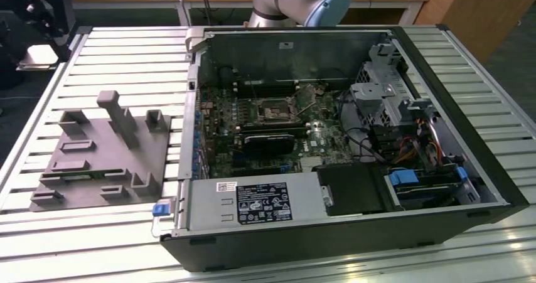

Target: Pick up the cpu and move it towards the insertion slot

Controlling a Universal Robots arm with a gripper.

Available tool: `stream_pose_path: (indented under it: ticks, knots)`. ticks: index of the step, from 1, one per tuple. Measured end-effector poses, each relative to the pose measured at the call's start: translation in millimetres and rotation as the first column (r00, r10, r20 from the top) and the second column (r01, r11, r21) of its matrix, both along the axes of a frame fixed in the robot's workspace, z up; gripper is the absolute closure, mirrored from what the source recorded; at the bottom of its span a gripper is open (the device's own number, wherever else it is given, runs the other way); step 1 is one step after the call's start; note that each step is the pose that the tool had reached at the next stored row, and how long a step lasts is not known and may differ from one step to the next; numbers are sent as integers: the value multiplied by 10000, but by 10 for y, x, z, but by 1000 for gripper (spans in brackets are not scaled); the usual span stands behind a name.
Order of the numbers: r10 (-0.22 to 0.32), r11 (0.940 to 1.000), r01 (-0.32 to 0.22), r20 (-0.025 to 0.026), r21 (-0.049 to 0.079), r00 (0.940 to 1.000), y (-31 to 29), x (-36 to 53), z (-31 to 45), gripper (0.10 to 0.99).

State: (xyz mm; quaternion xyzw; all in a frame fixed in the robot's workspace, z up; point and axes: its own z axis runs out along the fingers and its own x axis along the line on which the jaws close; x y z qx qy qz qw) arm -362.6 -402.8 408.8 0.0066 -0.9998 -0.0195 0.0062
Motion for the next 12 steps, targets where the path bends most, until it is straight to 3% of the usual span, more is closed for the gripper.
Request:
stream_pose_path:
  ticks: [12]
  knots:
    - [0, 10000, 0, -103, 1, 9999, 0, 320, 16, 541]
